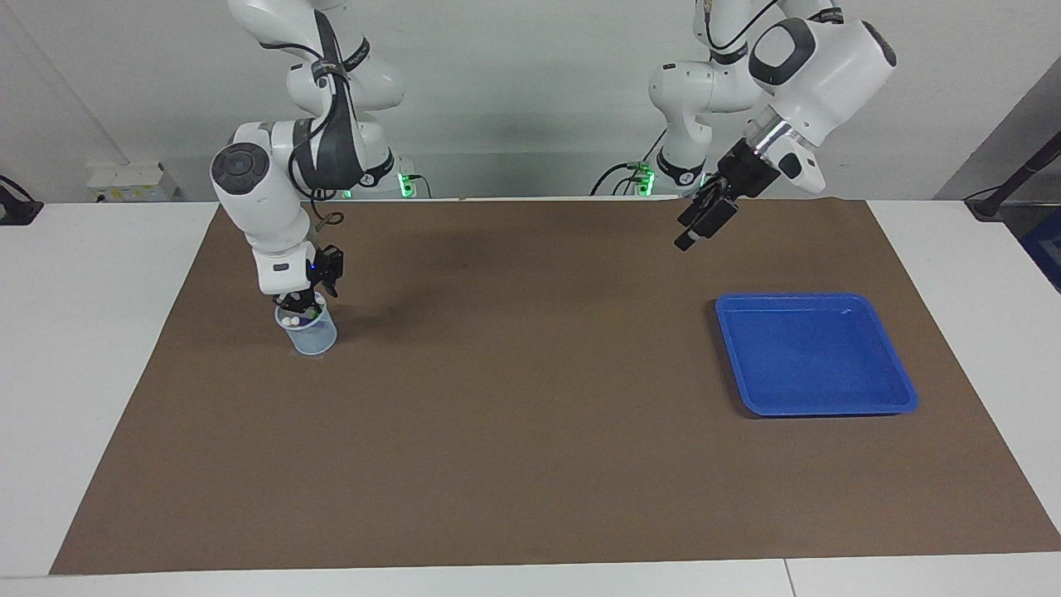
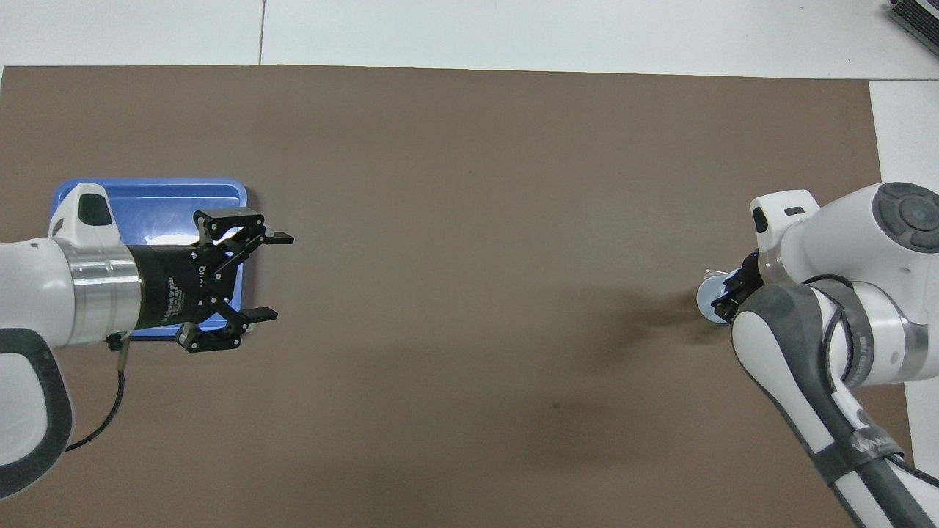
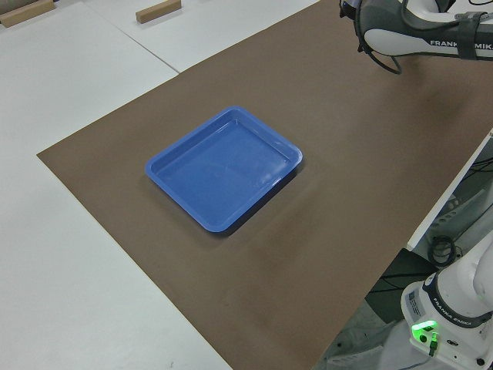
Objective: Right arm passes pens to left for tray arrangement
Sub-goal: 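Grasp the green pen in the cup with the right gripper while the left gripper advances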
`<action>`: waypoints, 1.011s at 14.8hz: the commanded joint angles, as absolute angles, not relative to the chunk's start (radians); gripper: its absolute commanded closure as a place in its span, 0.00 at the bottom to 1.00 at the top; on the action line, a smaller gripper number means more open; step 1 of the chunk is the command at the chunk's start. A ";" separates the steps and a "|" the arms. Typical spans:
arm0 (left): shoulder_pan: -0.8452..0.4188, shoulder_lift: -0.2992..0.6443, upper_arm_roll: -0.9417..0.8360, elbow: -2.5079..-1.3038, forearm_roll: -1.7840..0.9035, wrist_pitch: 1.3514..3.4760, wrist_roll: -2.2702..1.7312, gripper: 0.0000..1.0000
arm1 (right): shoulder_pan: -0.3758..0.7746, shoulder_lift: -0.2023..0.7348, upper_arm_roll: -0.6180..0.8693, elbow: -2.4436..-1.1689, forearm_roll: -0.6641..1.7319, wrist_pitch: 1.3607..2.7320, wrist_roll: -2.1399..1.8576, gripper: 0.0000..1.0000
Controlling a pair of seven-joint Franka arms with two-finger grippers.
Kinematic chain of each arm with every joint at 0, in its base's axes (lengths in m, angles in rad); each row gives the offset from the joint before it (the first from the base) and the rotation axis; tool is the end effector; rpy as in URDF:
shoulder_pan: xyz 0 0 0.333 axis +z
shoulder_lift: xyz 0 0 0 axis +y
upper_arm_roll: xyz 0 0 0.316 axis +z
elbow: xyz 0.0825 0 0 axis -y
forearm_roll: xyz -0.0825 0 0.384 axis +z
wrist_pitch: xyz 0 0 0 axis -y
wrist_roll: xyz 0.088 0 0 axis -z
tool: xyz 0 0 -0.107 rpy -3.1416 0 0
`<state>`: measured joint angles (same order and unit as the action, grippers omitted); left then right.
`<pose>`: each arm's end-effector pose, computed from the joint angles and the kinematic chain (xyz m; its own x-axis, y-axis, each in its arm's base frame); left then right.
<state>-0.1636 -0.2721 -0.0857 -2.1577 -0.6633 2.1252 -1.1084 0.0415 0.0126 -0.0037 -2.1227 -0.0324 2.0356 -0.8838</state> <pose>0.4763 -0.1530 0.5439 0.4491 0.7742 -0.4460 0.8790 -0.2931 0.3762 0.5317 0.0183 0.3970 0.5876 0.8047 -0.0844 0.8032 -0.5927 -0.0597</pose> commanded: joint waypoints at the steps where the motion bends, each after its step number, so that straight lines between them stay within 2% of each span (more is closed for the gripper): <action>1: -0.227 -0.321 -0.075 -2.224 -0.722 2.224 -1.259 0.00 | 0.031 -0.014 0.002 -2.167 -0.055 2.075 -0.891 0.56; 6: -0.276 -0.337 -0.075 -2.256 -0.804 2.249 -1.269 0.00 | -0.009 -0.015 0.002 -2.169 -0.057 2.075 -0.940 0.58; 7: -0.279 -0.337 -0.075 -2.263 -0.804 2.249 -1.269 0.00 | -0.009 -0.015 0.003 -2.169 -0.055 2.074 -0.940 0.60; 12: -0.365 -0.362 -0.075 -2.358 -0.825 2.368 -1.266 0.00 | 0.005 -0.014 0.005 -2.169 -0.055 2.080 -0.885 0.61; 15: -0.377 -0.359 -0.075 -2.359 -0.862 2.385 -1.266 0.00 | 0.006 -0.014 0.005 -2.169 -0.055 2.082 -0.871 0.61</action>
